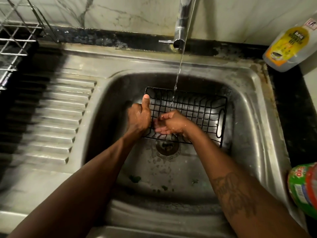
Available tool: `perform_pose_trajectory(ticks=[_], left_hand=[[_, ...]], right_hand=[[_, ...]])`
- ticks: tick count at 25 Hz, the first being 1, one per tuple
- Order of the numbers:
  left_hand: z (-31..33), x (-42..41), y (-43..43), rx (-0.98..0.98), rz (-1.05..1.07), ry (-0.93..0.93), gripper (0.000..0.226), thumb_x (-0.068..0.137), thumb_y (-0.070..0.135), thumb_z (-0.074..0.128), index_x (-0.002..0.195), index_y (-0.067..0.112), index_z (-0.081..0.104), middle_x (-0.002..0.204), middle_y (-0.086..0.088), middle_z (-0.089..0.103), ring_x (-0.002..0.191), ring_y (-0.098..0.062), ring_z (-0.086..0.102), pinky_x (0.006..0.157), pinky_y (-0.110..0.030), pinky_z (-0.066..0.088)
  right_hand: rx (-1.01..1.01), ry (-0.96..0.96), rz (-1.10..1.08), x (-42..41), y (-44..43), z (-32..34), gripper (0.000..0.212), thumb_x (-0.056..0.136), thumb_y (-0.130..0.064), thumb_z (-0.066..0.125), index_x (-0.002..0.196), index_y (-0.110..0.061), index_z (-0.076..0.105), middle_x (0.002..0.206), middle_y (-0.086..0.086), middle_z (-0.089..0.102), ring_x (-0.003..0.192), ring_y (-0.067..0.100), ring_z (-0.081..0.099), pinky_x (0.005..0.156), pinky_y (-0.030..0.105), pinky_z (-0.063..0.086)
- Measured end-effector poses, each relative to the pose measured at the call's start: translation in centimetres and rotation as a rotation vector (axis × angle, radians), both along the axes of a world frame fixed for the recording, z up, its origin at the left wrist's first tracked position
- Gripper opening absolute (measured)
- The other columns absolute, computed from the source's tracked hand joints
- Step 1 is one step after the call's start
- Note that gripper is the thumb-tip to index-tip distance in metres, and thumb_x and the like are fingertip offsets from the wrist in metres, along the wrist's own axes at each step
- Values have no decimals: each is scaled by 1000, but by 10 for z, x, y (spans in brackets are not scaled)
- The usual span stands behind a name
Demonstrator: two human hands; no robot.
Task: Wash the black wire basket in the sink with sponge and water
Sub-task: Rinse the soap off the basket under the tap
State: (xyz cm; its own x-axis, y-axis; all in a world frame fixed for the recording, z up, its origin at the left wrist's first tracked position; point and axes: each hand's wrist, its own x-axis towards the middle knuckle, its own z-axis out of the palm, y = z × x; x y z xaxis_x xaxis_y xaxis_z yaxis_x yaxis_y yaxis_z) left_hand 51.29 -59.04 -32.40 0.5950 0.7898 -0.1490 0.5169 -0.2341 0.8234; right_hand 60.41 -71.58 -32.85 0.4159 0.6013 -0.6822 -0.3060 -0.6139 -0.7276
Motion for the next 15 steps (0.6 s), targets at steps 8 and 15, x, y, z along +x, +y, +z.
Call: perform_pose_trajectory(ticks=[8, 15], left_hand=[[32, -31, 22, 153, 177, 79, 75, 101, 59, 35, 71, -3, 65, 84, -28, 70, 90, -37, 69, 68, -30, 38], [71, -31, 24, 192, 127, 6, 74, 98, 62, 41, 54, 3, 51, 52, -10, 54, 51, -15, 48, 60, -33, 36]], right_hand=[[88, -195, -262, 26, -1, 5, 13, 94, -6, 68, 106, -6, 72, 99, 13, 75, 77, 17, 73, 66, 30, 59], [176, -160, -244, 11, -3, 5, 11, 93, -4, 65, 100, 2, 71, 89, 20, 76, 73, 25, 76, 57, 34, 61]])
